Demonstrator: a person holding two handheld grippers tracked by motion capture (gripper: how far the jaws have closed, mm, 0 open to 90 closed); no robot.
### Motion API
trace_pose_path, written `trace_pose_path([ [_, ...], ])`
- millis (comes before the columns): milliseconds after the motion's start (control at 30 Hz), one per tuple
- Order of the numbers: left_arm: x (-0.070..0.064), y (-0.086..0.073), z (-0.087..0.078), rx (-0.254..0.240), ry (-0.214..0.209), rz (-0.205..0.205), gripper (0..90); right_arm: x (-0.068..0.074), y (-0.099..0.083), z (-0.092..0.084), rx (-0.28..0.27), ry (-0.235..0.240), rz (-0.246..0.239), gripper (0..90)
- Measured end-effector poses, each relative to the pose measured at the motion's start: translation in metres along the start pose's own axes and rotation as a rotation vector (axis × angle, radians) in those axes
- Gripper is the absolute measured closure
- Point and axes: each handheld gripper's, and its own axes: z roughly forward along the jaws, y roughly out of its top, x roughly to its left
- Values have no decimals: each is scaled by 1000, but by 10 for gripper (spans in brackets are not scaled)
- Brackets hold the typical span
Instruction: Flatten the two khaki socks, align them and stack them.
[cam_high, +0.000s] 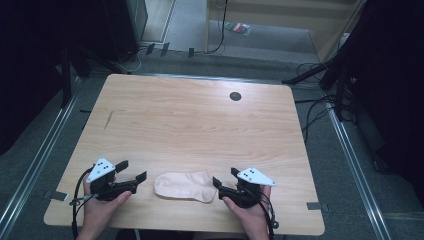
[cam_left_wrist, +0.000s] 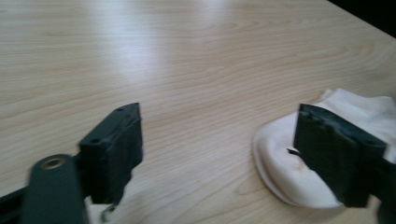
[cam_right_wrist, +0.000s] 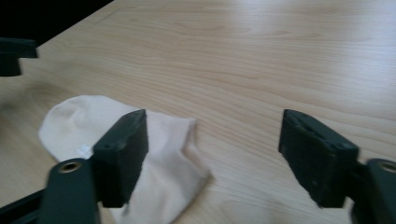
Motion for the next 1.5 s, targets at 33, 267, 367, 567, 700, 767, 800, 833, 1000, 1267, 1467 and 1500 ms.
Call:
trace_pose_path([
  [33, 3, 1, -2, -2, 1, 3, 133, -3, 1, -2, -6, -6, 2, 161],
  [267, 20, 0, -10, -7, 36, -19, 57, -27, 7, -19, -22, -51, 6, 63],
  [367, 28, -1, -14, -8, 43, -33, 29, -39, 6, -26, -33, -75, 17, 63],
  [567, 40, -3, -21, -15, 71, -51, 6, -67, 0, -40, -32, -150, 53, 63],
  [700, 48, -6, -26, -14, 96, -51, 0, -82, -5, -49, -33, -177, 72, 62],
  [767, 51, -8, -27, -8, 103, -59, 0, -89, -8, -54, -35, -192, 68, 62],
  [800, 54, -9, -28, -7, 108, -62, 0, -91, -10, -55, -32, -201, 72, 62],
  [833, 55, -10, -29, -7, 116, -65, 0, -95, -12, -58, -30, -217, 66, 61],
  [1000, 63, -14, -32, 0, 142, -55, 0, -113, -22, -67, -15, -262, 72, 56],
  [1267, 74, -19, -38, 0, 174, -57, 0, -138, -34, -92, -56, -341, 106, 65],
  [1467, 82, -24, -44, 22, 220, -30, 0, -154, -44, -105, -53, -371, 126, 65],
  [1500, 83, -24, -44, 27, 246, -14, 0, -155, -45, -106, -53, -373, 130, 66],
])
